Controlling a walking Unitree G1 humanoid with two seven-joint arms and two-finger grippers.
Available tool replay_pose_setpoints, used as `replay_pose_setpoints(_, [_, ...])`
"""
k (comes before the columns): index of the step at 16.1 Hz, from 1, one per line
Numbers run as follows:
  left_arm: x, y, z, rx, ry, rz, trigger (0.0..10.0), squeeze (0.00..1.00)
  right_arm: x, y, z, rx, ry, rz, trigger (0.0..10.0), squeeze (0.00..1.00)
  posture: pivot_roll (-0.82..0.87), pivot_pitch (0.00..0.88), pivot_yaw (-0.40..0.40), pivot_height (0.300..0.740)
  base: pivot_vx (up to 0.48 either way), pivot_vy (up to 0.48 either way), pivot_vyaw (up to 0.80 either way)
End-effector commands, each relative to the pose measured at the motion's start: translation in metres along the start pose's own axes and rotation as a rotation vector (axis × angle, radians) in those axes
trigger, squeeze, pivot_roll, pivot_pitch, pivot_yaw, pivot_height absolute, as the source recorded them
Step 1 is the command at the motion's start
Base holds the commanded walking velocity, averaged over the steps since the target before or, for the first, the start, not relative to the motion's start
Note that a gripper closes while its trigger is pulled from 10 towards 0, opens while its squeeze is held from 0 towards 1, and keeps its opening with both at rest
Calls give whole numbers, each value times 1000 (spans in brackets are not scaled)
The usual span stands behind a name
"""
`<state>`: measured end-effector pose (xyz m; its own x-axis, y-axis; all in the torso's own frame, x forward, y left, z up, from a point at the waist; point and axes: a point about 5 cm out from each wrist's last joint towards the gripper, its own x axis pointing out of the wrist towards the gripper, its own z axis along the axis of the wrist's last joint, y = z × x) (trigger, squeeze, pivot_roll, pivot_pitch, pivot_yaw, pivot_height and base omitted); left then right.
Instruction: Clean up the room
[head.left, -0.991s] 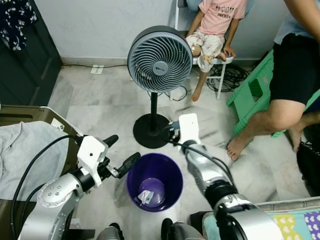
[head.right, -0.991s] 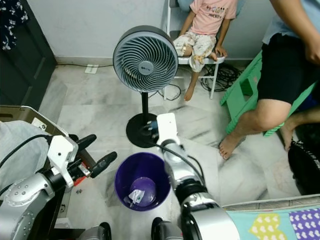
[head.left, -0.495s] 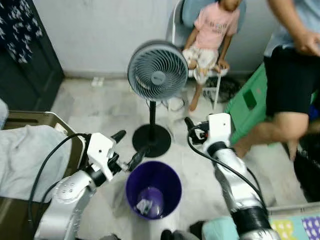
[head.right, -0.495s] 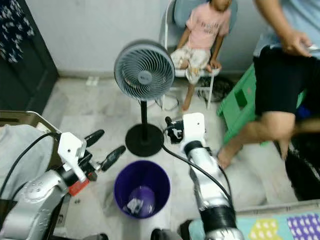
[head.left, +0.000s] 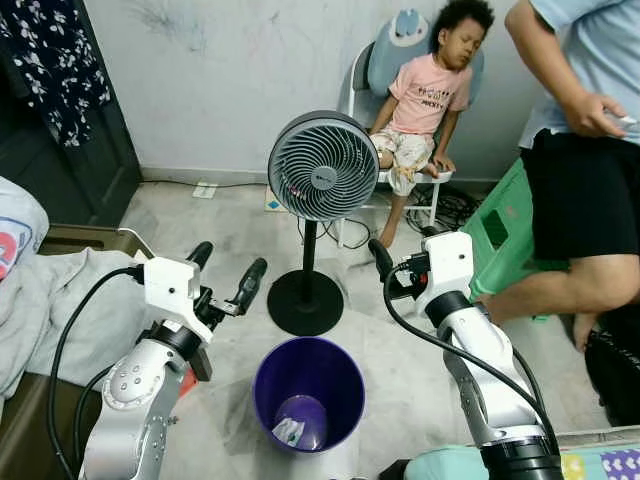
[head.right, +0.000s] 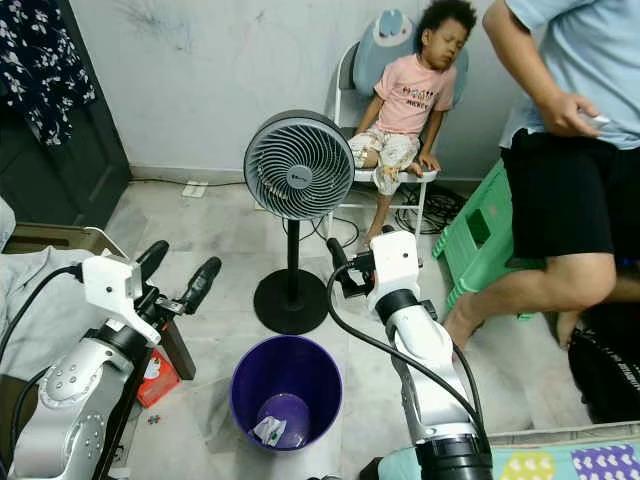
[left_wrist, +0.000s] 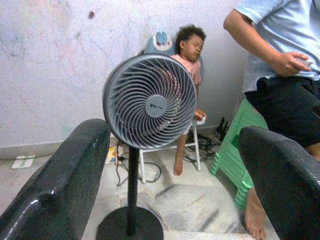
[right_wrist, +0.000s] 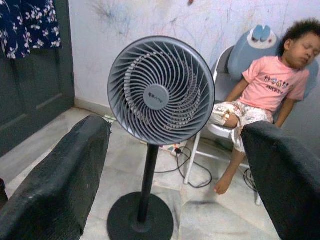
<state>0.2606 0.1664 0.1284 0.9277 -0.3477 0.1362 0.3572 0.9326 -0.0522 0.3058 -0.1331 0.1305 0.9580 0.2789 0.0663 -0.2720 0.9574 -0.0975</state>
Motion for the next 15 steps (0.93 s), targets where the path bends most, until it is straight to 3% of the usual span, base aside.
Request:
replay_pose_setpoints(1, [-1, 2, -1, 1, -6, 26, 10000, 0, -1, -1, 6, -11, -22, 7, 10000, 1000, -24, 0, -54, 740, 0, 0, 0])
replay_pose_setpoints(5, [-5, 5, 2, -41, -49, 97, 10000, 0, -6, -11, 6, -41, -11, -39, 10000, 1000, -28, 0, -55, 740, 0, 0, 0])
replay_pose_setpoints(6, [-6, 3, 3, -39, -52, 103, 10000, 0, -7, -11, 7, -48, -11, -42, 10000, 0, -27, 0, -59, 740, 0, 0, 0])
replay_pose_setpoints(15, [-4, -1, 2, -50, -43, 121, 10000, 0, -4, -1, 15, -43, -38, -34, 10000, 0, -28, 0, -51, 740, 0, 0, 0])
